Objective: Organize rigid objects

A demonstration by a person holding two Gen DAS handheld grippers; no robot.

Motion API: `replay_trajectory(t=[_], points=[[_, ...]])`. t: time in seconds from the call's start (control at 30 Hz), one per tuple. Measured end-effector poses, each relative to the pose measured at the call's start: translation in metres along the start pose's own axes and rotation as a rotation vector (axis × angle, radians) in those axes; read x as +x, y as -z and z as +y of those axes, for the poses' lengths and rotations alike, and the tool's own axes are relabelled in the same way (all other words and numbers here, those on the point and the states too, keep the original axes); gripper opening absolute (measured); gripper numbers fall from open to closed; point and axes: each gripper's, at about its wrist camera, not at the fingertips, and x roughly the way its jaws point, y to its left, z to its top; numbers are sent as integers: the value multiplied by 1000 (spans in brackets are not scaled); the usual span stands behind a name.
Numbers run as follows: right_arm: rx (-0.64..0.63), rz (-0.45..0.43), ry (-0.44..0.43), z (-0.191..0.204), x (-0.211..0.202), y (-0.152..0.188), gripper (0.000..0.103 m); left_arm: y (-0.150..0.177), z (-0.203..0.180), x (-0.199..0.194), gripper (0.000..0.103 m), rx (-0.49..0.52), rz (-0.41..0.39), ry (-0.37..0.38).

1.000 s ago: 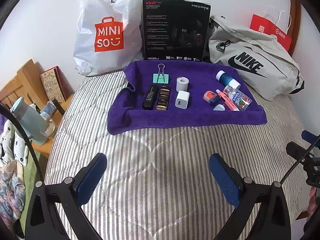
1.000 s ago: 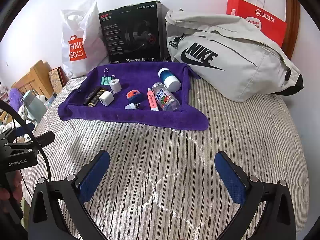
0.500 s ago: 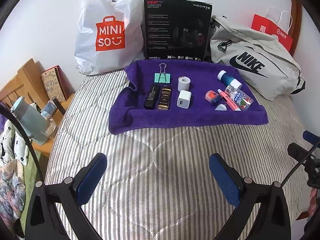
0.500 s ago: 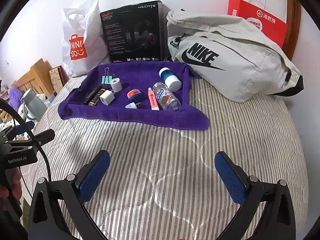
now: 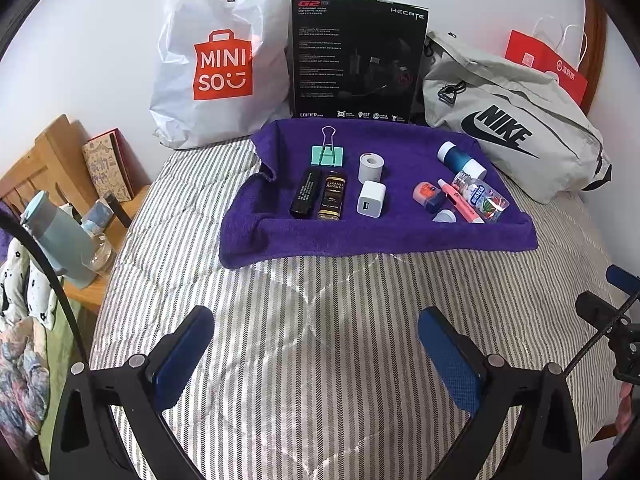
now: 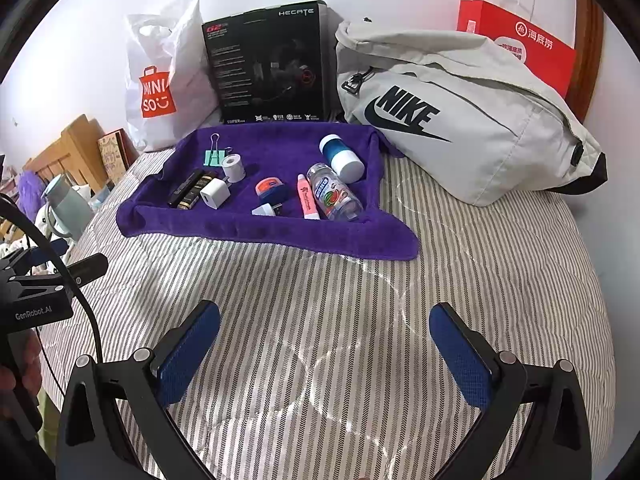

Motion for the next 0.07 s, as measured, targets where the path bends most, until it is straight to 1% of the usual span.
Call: replay_trajectory(t=[0.07], points=[[-3,0,0,0,1,0,103,0,0,0,103,5,1,-1]])
